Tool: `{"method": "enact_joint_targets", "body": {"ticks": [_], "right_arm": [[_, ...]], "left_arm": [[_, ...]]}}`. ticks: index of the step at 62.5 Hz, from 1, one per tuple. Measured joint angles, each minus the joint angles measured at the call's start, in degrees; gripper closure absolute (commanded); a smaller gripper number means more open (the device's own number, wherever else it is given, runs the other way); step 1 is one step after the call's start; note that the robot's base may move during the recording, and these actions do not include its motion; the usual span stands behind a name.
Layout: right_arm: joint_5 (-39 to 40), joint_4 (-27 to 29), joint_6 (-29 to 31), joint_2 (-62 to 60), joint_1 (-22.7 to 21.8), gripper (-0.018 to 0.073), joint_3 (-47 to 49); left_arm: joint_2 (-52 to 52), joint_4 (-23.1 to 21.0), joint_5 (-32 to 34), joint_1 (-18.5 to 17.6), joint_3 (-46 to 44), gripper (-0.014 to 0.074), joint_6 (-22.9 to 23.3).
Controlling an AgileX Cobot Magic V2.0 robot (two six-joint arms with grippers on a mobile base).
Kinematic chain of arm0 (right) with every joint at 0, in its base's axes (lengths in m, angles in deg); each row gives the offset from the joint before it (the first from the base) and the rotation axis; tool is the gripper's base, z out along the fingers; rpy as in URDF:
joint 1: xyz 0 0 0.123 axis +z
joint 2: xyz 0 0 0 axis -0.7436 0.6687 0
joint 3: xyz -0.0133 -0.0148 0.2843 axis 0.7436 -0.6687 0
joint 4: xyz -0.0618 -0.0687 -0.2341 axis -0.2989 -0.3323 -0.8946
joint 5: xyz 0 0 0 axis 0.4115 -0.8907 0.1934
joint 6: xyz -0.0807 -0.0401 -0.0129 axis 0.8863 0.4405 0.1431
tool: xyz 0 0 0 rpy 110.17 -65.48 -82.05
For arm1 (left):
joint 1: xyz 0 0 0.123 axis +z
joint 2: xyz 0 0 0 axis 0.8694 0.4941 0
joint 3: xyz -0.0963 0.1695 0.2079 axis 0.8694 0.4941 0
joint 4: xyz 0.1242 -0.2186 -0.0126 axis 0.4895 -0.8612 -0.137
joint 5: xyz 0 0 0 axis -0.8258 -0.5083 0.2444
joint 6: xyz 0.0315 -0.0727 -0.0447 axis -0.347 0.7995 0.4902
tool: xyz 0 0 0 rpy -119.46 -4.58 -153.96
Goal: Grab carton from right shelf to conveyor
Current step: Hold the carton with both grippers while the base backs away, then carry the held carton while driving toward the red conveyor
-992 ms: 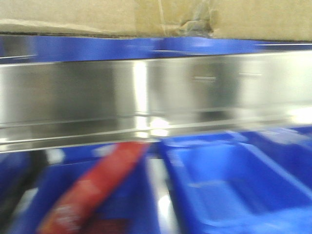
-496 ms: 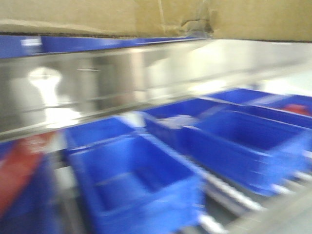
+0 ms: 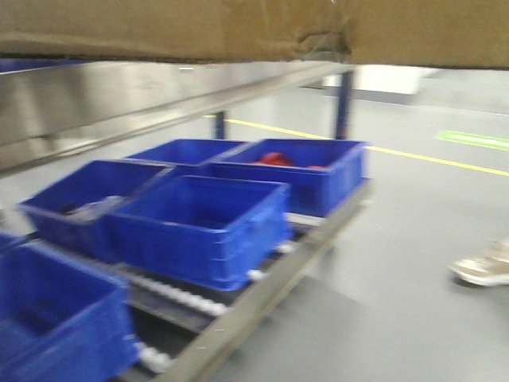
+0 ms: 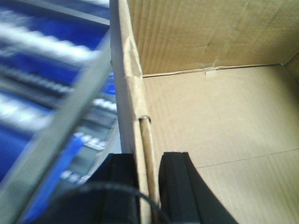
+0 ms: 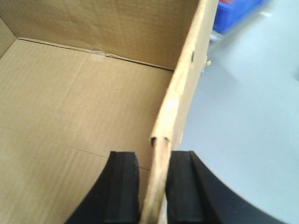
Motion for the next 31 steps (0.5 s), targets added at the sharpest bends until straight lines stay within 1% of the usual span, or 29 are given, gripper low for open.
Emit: {"method": "enact_joint_targets", "body": {"ticks": [31], "right_arm": [[0.0, 0.0, 0.0, 0.0, 0.0, 0.0627, 0.0]], "left_arm": [[0.0, 0.0, 0.0, 0.0, 0.0, 0.0614, 0.0]]}}
